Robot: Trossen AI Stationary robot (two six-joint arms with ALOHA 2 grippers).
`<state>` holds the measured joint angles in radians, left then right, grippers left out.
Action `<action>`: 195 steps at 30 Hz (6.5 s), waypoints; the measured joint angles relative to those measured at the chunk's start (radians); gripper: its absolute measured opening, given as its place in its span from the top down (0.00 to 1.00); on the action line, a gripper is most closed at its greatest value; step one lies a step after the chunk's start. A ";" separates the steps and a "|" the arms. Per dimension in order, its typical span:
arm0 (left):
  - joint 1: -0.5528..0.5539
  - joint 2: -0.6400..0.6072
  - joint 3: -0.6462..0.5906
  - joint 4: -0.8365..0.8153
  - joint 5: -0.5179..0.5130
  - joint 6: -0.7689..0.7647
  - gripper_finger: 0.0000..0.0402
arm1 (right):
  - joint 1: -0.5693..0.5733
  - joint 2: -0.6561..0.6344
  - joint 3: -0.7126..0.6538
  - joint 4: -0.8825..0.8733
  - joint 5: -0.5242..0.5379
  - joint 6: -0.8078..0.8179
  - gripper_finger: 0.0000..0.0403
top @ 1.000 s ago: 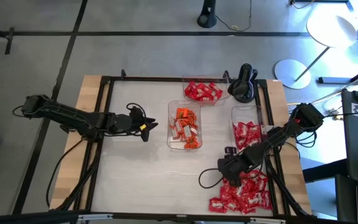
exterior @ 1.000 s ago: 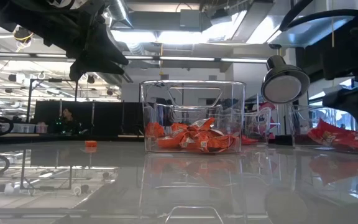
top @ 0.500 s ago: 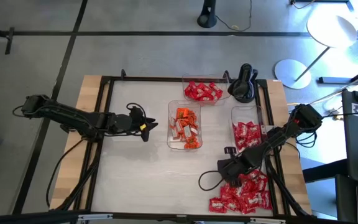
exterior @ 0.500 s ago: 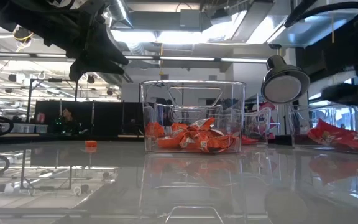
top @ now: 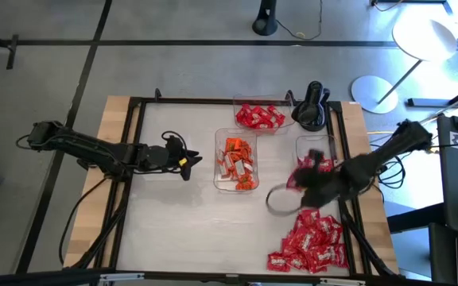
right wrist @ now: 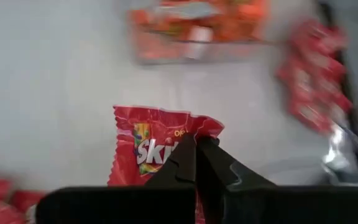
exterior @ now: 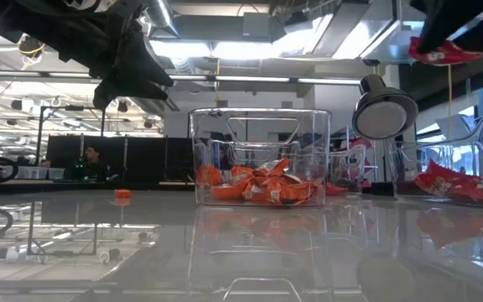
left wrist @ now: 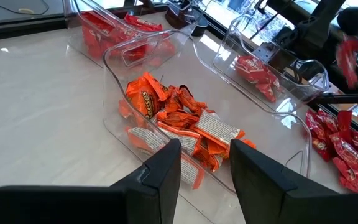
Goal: Sort candy
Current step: Put the red candy pack into the bottom right transparent bin
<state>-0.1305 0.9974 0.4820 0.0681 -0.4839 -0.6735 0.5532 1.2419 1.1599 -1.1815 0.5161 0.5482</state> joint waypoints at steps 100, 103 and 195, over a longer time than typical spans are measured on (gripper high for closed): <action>0.000 0.000 0.000 0.001 0.000 0.069 0.68 | 0.171 0.357 -0.250 0.432 -0.571 -0.030 0.99; 0.000 0.000 0.000 0.001 0.000 0.069 0.68 | 0.156 0.319 -0.221 0.377 -0.555 -0.023 0.99; 0.000 0.000 0.000 -0.004 0.000 0.079 0.68 | 0.192 0.429 -0.101 0.249 -0.478 -0.112 0.83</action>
<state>-0.1304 0.9977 0.4820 0.0646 -0.4839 -0.5941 0.7456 1.6705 1.0594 -0.9322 0.0379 0.4366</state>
